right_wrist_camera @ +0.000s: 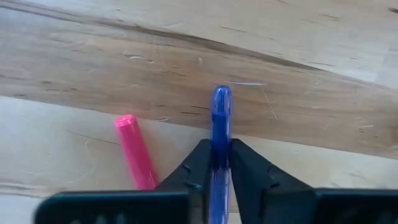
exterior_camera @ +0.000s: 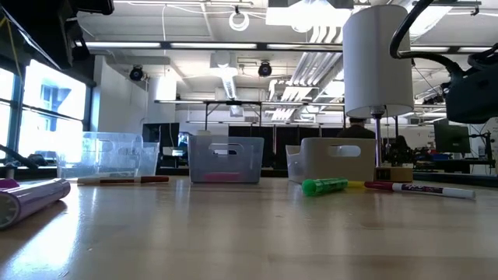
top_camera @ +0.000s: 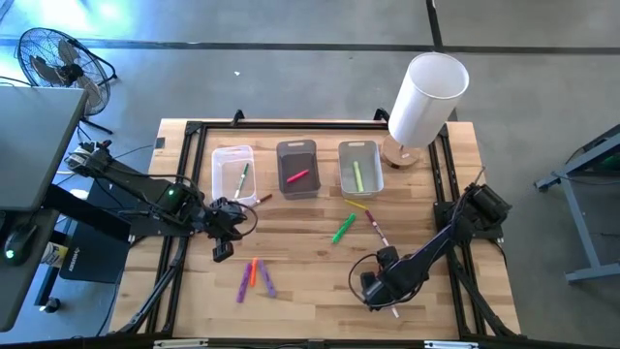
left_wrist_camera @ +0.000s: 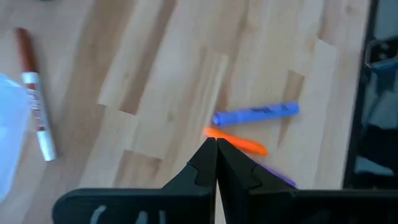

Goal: Pick & Place Markers
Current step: Put the blue pen into the black bin

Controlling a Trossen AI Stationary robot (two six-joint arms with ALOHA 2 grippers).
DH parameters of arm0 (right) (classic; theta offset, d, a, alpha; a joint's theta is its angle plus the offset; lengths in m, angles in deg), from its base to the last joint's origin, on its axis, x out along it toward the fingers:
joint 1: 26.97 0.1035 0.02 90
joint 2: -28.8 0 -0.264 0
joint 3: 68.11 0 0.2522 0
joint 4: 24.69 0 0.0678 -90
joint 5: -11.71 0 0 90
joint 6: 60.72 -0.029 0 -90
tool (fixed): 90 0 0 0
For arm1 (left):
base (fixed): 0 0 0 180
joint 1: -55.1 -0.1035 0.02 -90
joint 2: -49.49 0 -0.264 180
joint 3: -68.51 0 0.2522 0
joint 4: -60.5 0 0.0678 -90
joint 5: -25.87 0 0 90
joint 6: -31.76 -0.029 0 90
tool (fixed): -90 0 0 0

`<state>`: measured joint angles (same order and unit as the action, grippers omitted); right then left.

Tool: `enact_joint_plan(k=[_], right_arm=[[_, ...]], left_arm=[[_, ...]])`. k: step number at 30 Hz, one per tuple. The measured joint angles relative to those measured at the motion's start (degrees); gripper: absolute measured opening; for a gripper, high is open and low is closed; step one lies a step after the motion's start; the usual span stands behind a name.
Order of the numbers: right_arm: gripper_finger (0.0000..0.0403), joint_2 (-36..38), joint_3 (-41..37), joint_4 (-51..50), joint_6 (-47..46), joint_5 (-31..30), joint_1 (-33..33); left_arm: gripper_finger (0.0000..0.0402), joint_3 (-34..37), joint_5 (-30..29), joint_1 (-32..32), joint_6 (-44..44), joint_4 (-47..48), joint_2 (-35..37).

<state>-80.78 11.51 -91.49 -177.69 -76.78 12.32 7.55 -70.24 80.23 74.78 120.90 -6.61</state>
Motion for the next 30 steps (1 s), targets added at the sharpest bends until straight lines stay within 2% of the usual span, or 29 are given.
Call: enact_joint_plan(k=[7, 12, 15, 19, 22, 25, 27, 30], right_arm=[[0.0026, 1.4, 0.0, -2.8, -1.0, 0.5, -0.2], [0.0024, 4.7, 3.1, -11.2, -1.1, 1.1, -0.8], [0.0024, 6.6, 6.1, -15.4, -0.2, -2.2, -1.7], [0.0024, 9.1, 11.7, -19.3, 4.5, -11.2, -5.0], [0.0028, 9.7, 16.0, -19.1, 12.4, -21.3, -9.4], [0.0026, 9.9, 21.2, -16.9, 24.3, -29.7, -15.5], [0.0024, 9.9, 24.0, -12.6, 35.3, -32.7, -20.4], [0.0024, 9.9, 27.1, -1.0, 54.4, -32.8, -28.3]], left_arm=[[0.0, 0.0, 0.6, 0.0, -4.2, 0.0, 0.0], [0.0, 0.0, -1.3, 0.0, -5.3, 1.7, 0.0], [0.0, 0.0, -1.5, 0.0, -5.4, 4.2, 0.0], [0.0, 0.0, -1.5, 0.0, -6.4, 8.0, 0.0], [0.0, 0.0, -2.6, 0.0, -7.3, 8.2, 0.0], [0.0, 0.0, -3.8, 0.0, -7.8, 8.3, 0.0], [0.0, 0.0, -3.9, 0.0, -7.9, 8.6, 0.0], [0.0, 0.0, -4.5, -0.5, -7.7, 8.9, 0.0]])
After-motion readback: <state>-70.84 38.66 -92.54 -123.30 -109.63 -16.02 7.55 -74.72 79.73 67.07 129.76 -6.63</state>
